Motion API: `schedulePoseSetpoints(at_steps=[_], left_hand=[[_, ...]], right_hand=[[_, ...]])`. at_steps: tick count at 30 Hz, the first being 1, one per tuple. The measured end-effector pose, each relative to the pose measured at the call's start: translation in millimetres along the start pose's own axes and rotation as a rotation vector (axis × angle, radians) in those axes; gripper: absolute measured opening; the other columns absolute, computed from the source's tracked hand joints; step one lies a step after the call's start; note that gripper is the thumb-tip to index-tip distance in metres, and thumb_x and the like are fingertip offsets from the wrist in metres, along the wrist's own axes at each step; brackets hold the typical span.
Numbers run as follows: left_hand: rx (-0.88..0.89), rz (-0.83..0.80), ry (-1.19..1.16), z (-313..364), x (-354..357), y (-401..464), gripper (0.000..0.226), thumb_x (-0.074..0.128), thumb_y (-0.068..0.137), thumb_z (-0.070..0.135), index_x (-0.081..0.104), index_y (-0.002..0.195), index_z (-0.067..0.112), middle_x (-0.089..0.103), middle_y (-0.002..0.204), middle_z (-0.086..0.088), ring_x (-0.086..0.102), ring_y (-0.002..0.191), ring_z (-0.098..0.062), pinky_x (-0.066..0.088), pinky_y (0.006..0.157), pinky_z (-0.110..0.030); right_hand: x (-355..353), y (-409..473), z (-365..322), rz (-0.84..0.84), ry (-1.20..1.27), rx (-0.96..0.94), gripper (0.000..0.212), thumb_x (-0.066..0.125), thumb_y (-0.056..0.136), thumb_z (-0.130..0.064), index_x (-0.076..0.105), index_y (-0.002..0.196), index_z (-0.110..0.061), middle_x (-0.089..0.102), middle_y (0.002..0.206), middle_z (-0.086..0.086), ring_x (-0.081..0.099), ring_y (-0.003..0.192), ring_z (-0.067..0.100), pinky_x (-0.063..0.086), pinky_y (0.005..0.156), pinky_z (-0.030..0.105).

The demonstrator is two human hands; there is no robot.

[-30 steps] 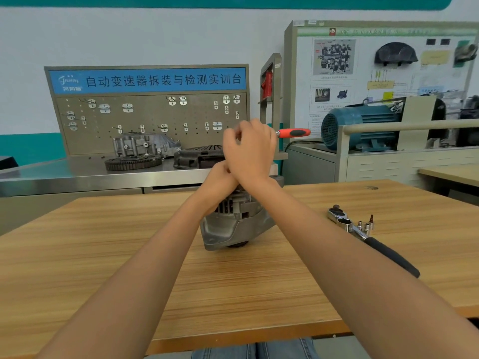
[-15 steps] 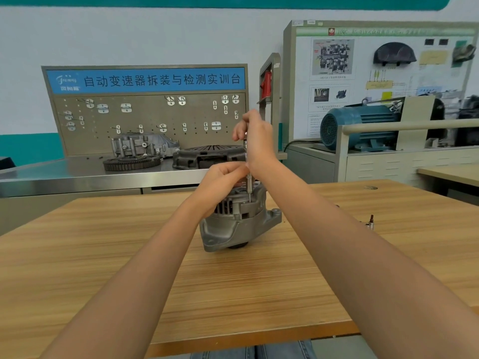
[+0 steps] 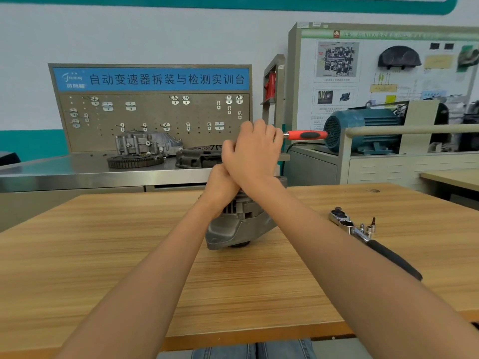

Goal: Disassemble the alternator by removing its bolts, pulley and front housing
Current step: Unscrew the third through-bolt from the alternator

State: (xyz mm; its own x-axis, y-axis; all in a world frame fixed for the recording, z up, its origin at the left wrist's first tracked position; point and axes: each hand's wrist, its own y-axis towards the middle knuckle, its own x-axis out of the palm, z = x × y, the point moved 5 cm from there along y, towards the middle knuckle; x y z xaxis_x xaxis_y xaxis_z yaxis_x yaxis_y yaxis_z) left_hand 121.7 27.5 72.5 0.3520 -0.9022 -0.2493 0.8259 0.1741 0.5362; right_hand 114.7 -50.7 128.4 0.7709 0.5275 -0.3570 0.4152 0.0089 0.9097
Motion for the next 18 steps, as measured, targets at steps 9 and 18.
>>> schedulePoseSetpoints(at_steps=[9,18], left_hand=[[0.059,-0.12,-0.04,2.1,11.7,-3.0,0.036,0.052,0.092,0.013,0.067,0.062,0.026,0.062,0.069,-0.008,0.05,0.071,-0.02,0.041,0.07,-0.033],[0.084,-0.167,-0.1,8.3,10.7,-6.8,0.027,0.049,0.096,0.017,0.069,0.084,0.031,0.071,0.076,0.018,0.063,0.073,0.006,0.049,0.072,-0.013]], right_hand=[[-4.0,13.0,12.1,-0.02,0.776,0.188,0.045,0.043,0.085,-0.021,0.027,0.043,-0.02,0.028,0.045,-0.007,0.028,0.052,0.013,0.03,0.068,0.03],[9.8,18.9,19.8,-0.267,1.385,0.605,0.039,0.037,0.086,-0.01,0.032,0.048,-0.015,0.037,0.043,-0.002,0.04,0.045,0.008,0.038,0.069,0.025]])
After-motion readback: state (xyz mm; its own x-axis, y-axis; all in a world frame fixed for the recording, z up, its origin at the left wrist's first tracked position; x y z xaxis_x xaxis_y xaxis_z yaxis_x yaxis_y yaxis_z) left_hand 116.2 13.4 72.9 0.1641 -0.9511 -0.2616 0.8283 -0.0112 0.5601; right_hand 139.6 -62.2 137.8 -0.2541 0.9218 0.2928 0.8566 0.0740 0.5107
